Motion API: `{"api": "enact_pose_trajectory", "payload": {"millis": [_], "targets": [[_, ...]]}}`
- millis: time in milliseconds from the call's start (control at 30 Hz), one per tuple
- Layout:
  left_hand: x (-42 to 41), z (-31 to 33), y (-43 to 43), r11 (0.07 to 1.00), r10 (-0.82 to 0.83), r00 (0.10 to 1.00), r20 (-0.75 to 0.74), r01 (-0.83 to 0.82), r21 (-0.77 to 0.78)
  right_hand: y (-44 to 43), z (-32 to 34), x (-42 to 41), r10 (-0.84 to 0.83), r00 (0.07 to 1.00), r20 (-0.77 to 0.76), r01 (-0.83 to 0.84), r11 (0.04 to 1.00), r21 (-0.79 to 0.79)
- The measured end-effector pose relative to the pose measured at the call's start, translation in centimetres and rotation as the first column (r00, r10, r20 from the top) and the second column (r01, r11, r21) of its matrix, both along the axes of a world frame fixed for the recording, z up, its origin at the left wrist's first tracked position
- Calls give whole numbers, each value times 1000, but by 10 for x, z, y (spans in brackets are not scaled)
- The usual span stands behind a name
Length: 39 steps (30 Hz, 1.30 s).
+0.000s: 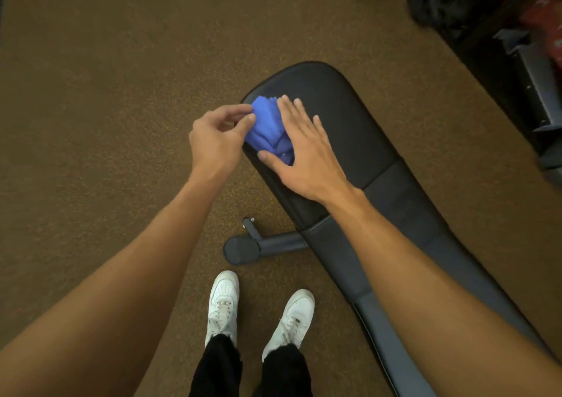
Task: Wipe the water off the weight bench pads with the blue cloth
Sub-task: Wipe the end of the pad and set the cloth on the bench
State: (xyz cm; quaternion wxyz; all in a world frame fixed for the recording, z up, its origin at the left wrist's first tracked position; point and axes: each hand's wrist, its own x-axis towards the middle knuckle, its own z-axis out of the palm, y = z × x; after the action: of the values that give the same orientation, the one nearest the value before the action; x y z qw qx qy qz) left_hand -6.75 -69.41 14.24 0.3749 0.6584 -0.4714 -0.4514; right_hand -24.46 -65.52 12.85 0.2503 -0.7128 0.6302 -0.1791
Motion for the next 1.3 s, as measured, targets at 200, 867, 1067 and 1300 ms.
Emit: {"api": "enact_pose_trajectory", "payload": {"millis": [200, 867, 1067, 1300], "targets": [[-21, 10, -1, 992, 16, 943, 331, 26, -122, 24, 14, -57, -245, 967, 69, 242, 969, 47], [-78, -30, 19, 978, 158, 846, 509, -204, 36, 2, -33, -105, -525, 828, -195, 510, 851, -124], [-94, -45, 24, 986, 41, 540, 841, 113, -121, 2, -36, -107, -539, 827, -159, 521, 842, -140], [-145, -41, -34, 867, -103, 334, 937, 493, -80, 4, -36, -109, -549, 830, -99, 533, 833, -151]]}}
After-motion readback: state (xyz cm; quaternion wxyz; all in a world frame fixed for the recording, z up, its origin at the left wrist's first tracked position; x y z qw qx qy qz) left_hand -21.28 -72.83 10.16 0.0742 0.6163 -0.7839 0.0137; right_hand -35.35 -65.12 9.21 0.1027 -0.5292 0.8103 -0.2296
